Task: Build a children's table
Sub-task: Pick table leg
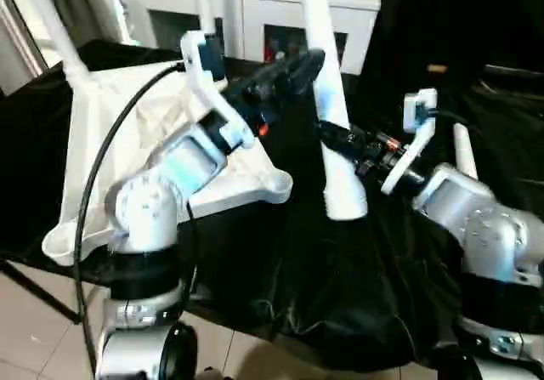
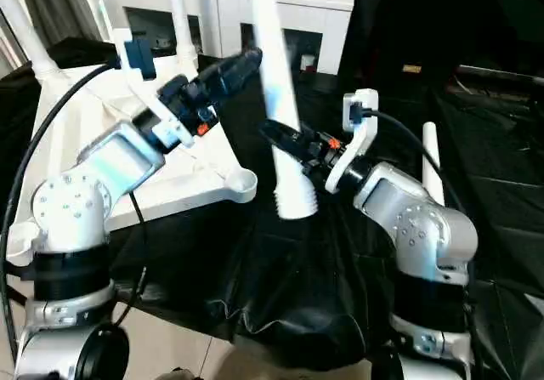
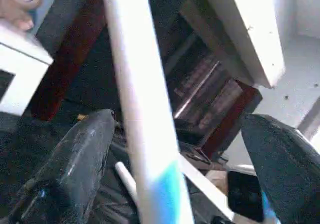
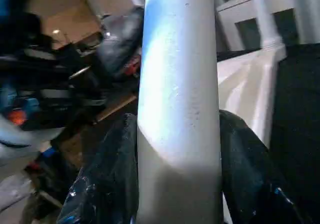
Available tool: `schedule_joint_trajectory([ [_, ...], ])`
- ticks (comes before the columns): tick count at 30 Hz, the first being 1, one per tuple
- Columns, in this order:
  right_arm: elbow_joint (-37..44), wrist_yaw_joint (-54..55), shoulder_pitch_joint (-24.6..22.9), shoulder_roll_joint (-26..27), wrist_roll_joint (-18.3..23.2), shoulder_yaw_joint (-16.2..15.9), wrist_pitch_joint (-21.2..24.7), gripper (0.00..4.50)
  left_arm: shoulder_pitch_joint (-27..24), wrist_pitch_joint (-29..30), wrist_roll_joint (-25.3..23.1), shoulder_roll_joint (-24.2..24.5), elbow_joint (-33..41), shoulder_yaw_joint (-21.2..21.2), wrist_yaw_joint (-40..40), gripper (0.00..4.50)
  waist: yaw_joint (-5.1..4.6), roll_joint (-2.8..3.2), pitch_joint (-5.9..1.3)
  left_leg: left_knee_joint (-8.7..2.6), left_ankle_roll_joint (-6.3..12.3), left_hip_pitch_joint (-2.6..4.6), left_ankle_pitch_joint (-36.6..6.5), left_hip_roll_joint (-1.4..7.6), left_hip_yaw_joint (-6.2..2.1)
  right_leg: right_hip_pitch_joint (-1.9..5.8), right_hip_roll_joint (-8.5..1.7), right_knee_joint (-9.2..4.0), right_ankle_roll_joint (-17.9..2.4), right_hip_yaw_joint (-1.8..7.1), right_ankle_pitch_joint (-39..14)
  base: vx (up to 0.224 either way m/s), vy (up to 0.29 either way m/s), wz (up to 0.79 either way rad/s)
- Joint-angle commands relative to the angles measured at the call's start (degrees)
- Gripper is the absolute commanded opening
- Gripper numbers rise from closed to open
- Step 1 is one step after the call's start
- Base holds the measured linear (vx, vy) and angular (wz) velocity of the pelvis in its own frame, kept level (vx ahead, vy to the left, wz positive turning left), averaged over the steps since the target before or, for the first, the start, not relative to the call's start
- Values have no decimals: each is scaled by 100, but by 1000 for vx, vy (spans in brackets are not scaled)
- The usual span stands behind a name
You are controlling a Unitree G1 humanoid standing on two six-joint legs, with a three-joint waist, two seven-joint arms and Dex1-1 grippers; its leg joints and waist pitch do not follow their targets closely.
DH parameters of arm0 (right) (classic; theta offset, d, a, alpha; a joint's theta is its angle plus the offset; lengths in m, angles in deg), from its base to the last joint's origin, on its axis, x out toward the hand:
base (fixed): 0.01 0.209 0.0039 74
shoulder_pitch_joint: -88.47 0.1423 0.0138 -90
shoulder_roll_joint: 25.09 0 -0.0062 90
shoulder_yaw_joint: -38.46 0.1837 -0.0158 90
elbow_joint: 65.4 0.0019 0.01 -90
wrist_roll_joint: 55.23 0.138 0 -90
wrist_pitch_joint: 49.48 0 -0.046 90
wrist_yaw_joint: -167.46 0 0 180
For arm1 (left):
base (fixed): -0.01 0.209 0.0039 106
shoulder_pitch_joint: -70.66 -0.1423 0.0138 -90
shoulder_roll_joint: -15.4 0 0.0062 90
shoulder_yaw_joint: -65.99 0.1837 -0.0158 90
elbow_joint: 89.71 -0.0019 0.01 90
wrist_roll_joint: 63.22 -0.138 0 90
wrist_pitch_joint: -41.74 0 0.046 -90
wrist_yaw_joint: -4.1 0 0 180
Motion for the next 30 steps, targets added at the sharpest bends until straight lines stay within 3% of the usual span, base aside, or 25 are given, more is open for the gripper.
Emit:
schedule_joint_trajectory([
  [1, 237, -149, -22, -77, 183, -77, -76, 182, 115, 116, 20, 35, -121, 83, -132, 450, 29, -12, -458, -408, 340, 4, -49, 409, -187, 391, -568, -508, -586, 397, -1242, 0, 0, 0],
  [11, 525, -409, -210, -291, 212, -482, -164, 182, 190, 365, 279, -90, -145, 10, -273, 450, 84, -12, -451, -416, 277, 3, -80, 418, -194, 393, -590, -519, -582, 400, -1268, 0, 0, 0],
  [18, 571, -312, -276, -408, -172, -941, -493, 182, 148, 534, 67, 72, -203, 227, -398, 450, 84, 9, -448, -427, 193, 14, -167, 423, -205, 386, -586, -530, -491, 400, -1351, 0, 0, 0],
  [19, 571, -312, -276, -408, -172, -941, -493, 182, 148, 534, 67, 72, -203, 227, -398, 421, 81, 19, -448, -425, 191, 8, -166, 421, -206, 387, -584, -527, -492, 400, -1341, 0, 0, 0],
  [24, 626, -341, -313, -510, -311, -1152, -619, 182, 73, 930, 208, 314, -142, 308, -221, 408, 83, 27, -450, -429, 161, 22, -177, 433, -209, 380, -591, -509, -563, 406, -1215, 0, 0, 0],
  [26, 627, -359, -324, -593, -379, -1250, -708, 182, 27, 1026, 218, 419, -113, 368, -152, 370, 86, 33, -451, -429, 153, 20, -186, 432, -211, 385, -591, -503, -589, 407, -1192, 0, 0, 0],
  [28, 597, -347, -308, -701, -587, -1390, -865, 182, -34, 1108, 144, 538, -113, 430, -130, 371, 80, 46, -449, -432, 133, 24, -227, 437, -214, 381, -591, -506, -600, 402, -1202, 0, 0, 0],
  [30, 562, -306, -283, -774, -794, -1514, -1008, 182, -54, 1085, 47, 567, -144, 431, -191, 345, 75, 47, -444, -432, 98, 22, -258, 430, -208, 385, -587, -512, -577, 408, -1240, 0, 0, 0],
])
